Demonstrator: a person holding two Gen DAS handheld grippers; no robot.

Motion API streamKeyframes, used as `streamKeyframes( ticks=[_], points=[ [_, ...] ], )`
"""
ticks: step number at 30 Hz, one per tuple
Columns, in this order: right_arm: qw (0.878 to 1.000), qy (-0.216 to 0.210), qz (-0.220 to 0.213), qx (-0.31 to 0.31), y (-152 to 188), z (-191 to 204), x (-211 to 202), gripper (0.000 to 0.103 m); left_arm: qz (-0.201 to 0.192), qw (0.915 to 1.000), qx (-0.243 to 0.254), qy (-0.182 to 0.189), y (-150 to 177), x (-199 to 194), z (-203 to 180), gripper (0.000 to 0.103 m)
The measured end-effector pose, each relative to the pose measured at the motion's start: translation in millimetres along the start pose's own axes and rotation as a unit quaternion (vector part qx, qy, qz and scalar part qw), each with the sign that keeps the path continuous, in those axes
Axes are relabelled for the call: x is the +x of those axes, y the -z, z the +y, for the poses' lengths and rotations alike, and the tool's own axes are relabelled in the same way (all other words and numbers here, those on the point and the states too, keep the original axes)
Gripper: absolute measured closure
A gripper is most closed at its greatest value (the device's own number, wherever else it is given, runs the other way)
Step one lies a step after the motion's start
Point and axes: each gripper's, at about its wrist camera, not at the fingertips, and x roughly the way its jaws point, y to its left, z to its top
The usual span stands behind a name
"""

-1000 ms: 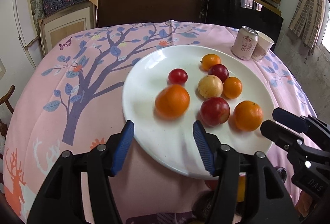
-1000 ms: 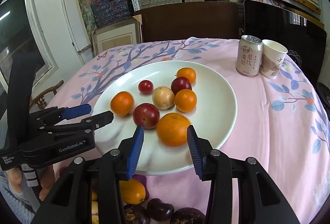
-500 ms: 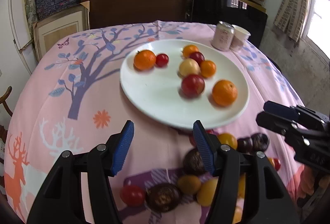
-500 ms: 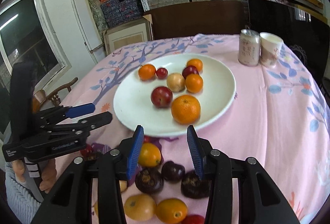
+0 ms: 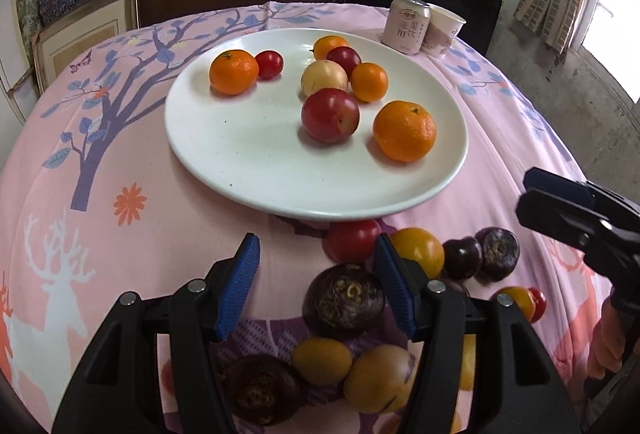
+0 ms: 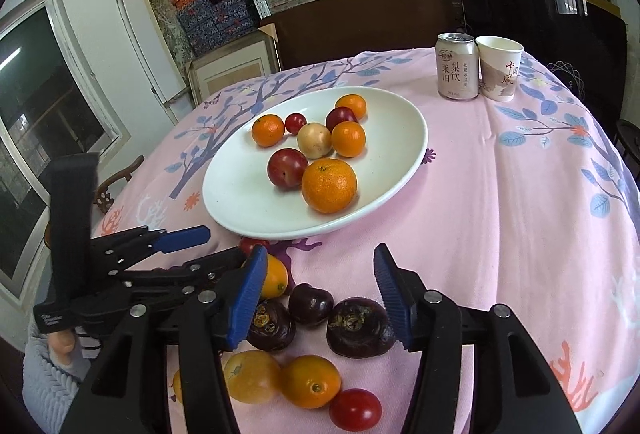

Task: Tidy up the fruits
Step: 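Withdraw both open tools from the plate toward the fruit pile, then grasp a red cherry tomato with the left tool while the right tool grasps a yellow tomato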

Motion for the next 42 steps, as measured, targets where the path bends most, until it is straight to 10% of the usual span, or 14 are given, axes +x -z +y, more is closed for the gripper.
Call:
streamKeyframes(
  ticks=[9,13,25,42],
  points=[
    [1.0,-0.004,0.0,0.004,-1.7,-2.3,-2.6,0.045,0.007,0.9999,0.006,0.008,-10.6,15.0,-11.5,0.048],
    [1.0,-0.007,-0.002,0.011,-1.9,-4.8,-4.6,0.045,0.026,0.998,-0.008,0.058,-10.0,17.8,-6.8,0.072],
    [1.0,-0.012,-0.001,0.013,-2.8,-4.9,-6.9,0.045,0.02,0.9972,0.07,0.016,-3.6,25.7,-39.4,0.053],
    [1.0,-0.015,0.007,0.004,-1.3,-0.5,-5.8,0.045,0.0,0.9995,0.026,0.019,3.2,12.4,-23.7,0.076]
  ],
)
